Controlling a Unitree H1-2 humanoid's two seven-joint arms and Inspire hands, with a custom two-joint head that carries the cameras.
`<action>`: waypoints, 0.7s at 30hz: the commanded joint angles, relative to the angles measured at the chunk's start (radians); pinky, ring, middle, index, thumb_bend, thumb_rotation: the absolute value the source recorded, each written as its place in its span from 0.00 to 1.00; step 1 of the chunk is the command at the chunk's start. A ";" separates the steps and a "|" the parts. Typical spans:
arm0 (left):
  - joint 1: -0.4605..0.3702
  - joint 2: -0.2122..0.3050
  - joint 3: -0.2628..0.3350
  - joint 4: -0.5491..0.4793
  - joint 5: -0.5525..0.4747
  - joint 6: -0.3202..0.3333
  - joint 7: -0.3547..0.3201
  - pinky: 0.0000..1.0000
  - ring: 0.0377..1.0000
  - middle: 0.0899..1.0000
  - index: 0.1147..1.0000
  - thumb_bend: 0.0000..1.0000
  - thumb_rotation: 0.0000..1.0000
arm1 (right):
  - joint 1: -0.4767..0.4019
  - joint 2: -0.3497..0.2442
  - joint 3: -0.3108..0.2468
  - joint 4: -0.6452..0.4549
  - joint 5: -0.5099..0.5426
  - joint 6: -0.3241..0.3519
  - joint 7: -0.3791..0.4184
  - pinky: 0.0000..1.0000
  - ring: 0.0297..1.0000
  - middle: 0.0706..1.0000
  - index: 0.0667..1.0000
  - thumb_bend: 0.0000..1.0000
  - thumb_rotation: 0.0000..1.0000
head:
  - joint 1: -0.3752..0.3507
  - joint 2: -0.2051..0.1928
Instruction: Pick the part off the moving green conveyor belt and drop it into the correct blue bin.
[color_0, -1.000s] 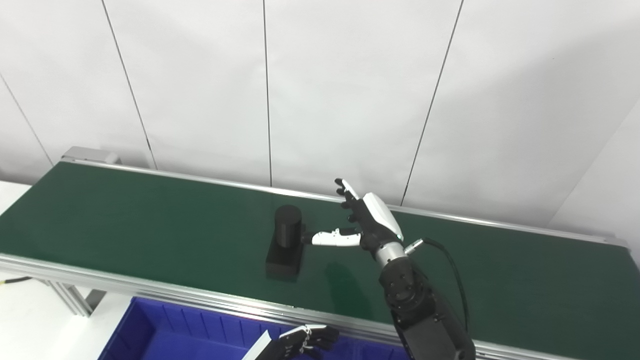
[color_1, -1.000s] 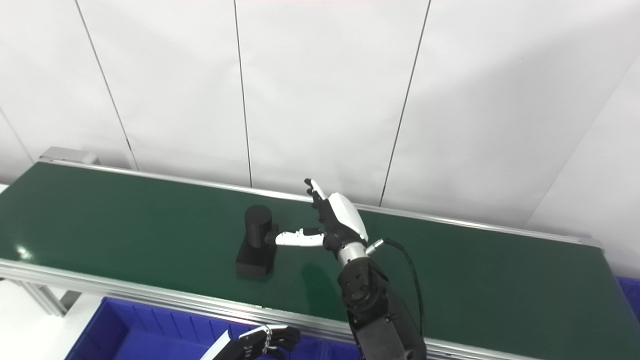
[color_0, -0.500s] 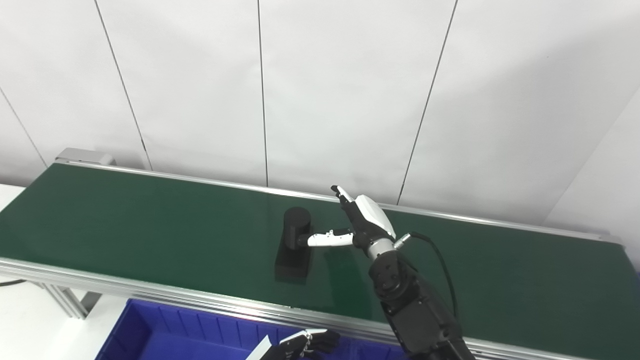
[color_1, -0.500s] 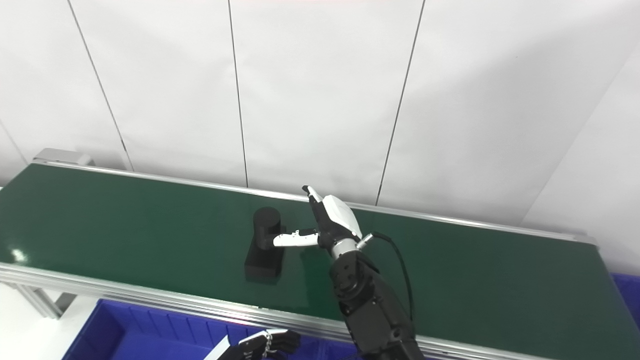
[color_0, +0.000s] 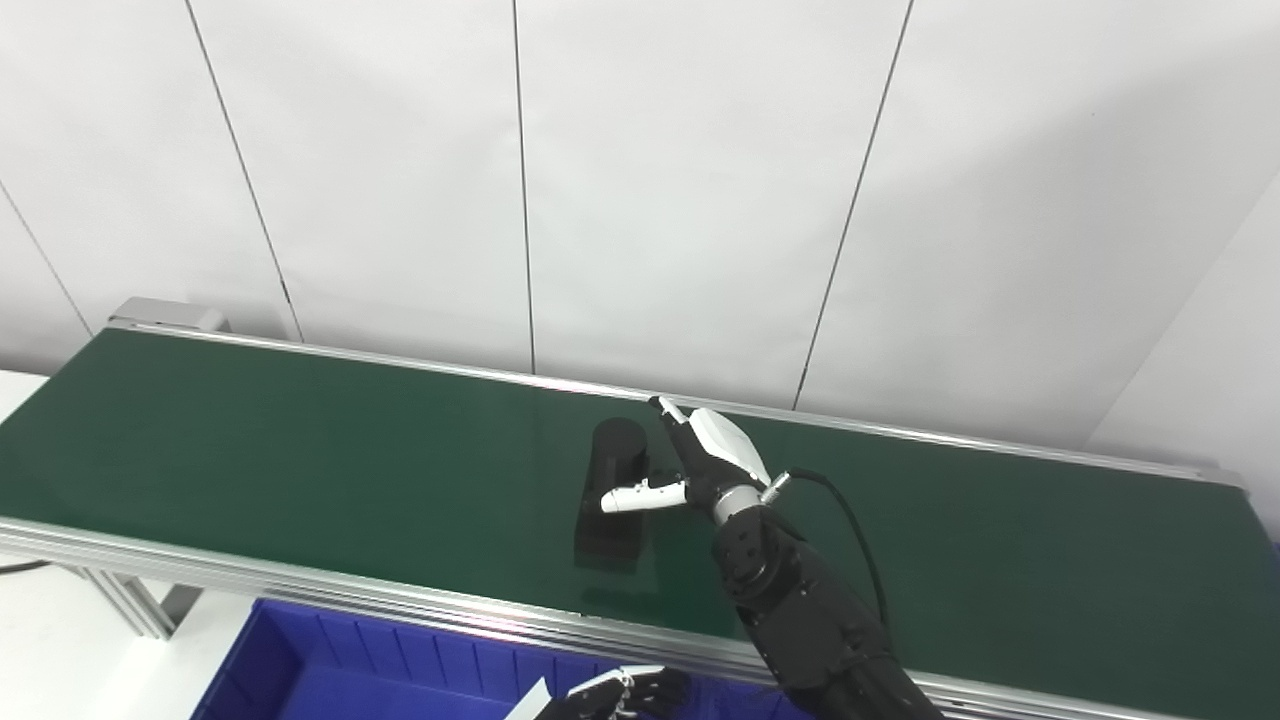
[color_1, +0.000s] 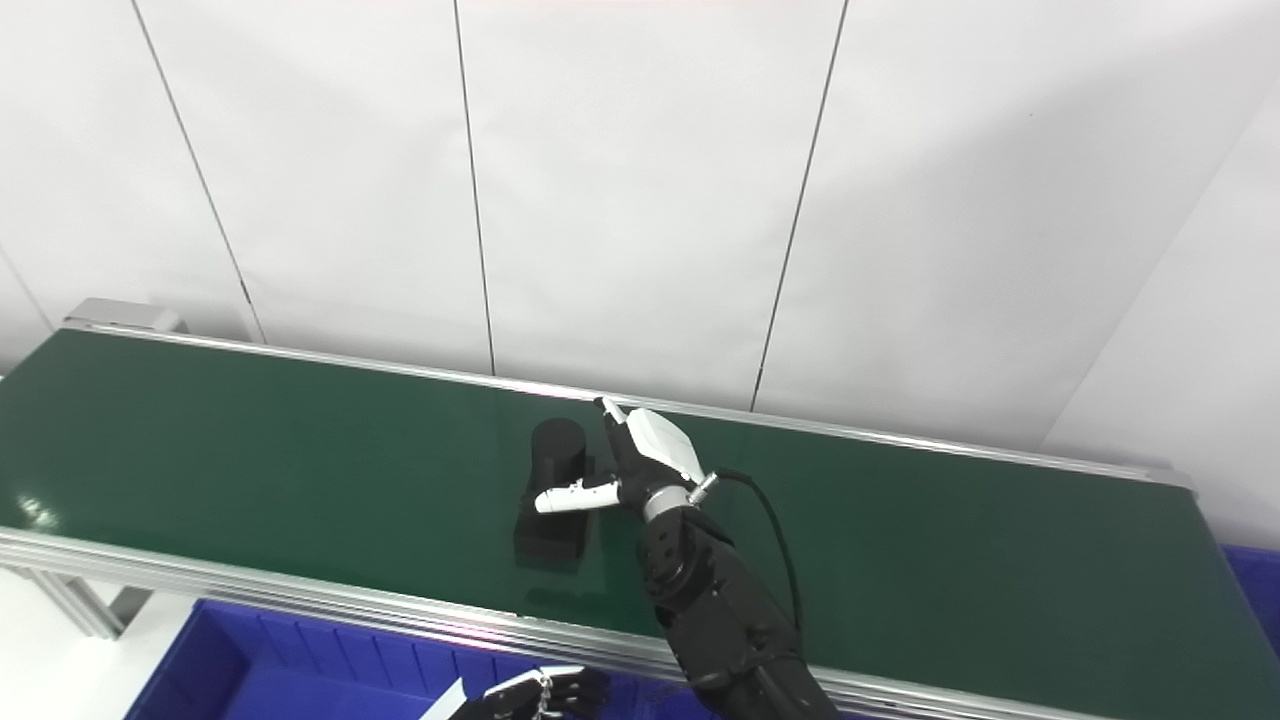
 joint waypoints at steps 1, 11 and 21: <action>-0.003 -0.004 -0.002 -0.030 0.000 -0.040 0.004 0.64 0.74 0.78 0.77 0.96 0.32 | -0.068 0.029 0.006 0.011 -0.003 -0.058 -0.038 0.87 0.90 0.93 0.96 0.99 0.49 | 0.001 0.001; 0.007 -0.008 0.000 -0.042 0.006 -0.039 -0.005 0.64 0.74 0.78 0.78 0.97 0.34 | -0.061 0.075 -0.067 0.145 0.085 -0.202 -0.170 0.55 0.66 0.75 0.83 0.79 0.21 | -0.005 0.009; 0.003 -0.015 0.007 -0.041 0.023 -0.039 0.002 0.63 0.73 0.77 0.77 0.96 0.34 | -0.056 0.106 -0.143 0.243 0.176 -0.383 -0.271 0.37 0.37 0.44 0.52 0.51 0.00 | -0.005 0.013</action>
